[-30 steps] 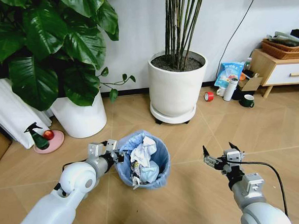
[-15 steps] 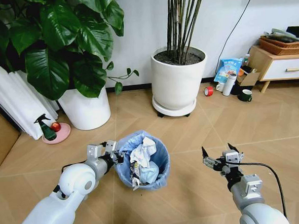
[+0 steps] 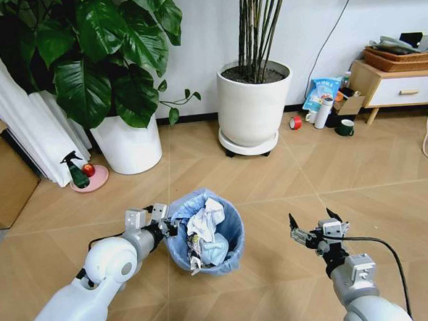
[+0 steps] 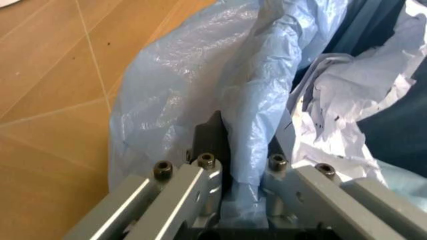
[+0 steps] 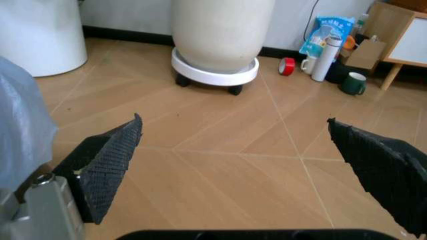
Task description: Pick up the trash bin and place the garbage on the floor into it.
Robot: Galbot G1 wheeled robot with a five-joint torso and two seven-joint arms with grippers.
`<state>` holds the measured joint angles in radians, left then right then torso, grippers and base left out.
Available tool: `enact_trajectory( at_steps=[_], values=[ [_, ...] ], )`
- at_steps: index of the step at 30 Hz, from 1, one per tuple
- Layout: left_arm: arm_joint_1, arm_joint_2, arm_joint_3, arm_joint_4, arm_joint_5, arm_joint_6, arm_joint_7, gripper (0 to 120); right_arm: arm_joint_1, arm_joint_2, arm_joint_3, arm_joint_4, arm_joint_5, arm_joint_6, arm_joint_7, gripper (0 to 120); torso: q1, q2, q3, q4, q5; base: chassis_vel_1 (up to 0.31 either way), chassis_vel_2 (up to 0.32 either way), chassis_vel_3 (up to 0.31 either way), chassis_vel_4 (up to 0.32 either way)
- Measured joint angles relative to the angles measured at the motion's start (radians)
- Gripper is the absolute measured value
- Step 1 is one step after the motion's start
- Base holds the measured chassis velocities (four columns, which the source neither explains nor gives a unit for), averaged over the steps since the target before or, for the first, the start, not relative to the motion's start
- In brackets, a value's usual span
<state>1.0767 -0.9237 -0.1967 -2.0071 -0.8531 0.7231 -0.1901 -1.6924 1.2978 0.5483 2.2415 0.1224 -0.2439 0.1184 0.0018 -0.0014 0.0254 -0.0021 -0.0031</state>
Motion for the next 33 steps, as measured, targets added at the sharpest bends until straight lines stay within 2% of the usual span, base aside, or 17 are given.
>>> enact_trajectory(
  at_steps=[24,33],
  values=[
    [0.007,-0.018,-0.006,0.009,0.009,-0.002,0.002,2,0.010,0.003,-0.017,-0.027,0.003,0.003,0.000,100,0.000,0.000,0.000,-0.0001,0.0001,0.168,-0.162,-0.167,0.164],
    [0.017,-0.056,-0.019,0.013,0.031,-0.004,-0.003,2,0.009,-0.010,-0.024,-0.052,0.008,0.006,0.002,100,0.000,0.000,0.000,-0.0004,-0.0004,0.149,-0.158,-0.161,0.158]
  ],
)
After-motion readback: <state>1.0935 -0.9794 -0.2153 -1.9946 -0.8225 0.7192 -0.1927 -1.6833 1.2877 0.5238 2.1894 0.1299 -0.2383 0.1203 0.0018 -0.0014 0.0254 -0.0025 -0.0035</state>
